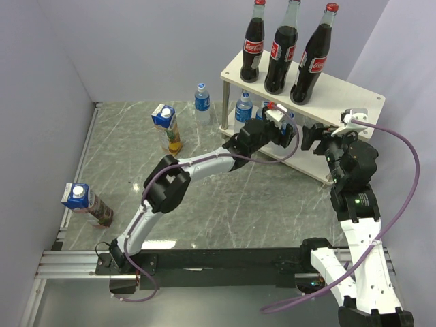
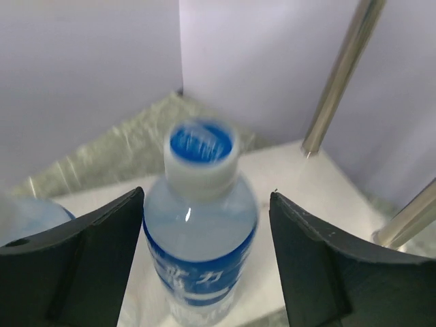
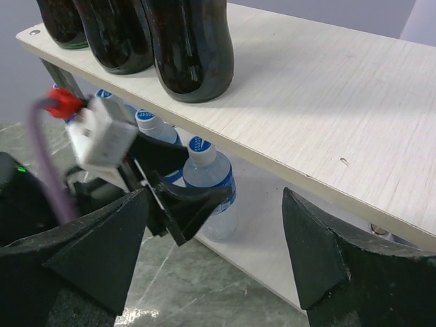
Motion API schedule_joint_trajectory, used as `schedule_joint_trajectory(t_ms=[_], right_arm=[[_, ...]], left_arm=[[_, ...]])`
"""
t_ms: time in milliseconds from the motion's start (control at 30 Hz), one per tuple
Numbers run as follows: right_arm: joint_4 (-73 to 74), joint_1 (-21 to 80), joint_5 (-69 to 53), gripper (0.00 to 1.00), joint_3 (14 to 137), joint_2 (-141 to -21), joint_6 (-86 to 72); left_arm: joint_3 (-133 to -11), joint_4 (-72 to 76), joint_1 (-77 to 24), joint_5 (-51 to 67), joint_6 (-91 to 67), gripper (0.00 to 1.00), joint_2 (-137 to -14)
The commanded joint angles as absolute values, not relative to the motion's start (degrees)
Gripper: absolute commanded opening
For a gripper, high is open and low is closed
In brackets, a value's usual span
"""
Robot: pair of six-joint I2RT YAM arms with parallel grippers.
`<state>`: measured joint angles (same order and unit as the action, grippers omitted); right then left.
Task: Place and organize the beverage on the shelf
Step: Place the drink on the shelf, then pick up the drink from the center of the board.
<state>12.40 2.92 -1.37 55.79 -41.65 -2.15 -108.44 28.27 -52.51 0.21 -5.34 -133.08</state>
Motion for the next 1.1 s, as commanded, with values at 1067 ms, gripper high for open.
schedule_joint_trajectory(t_ms=[1067], right_arm=[[23.36, 0.61, -43.40, 0.84, 57.39, -43.77, 17.57]], left_arm=[[-67.50, 19.17, -46.16, -9.76, -10.78, 0.82, -86.14]])
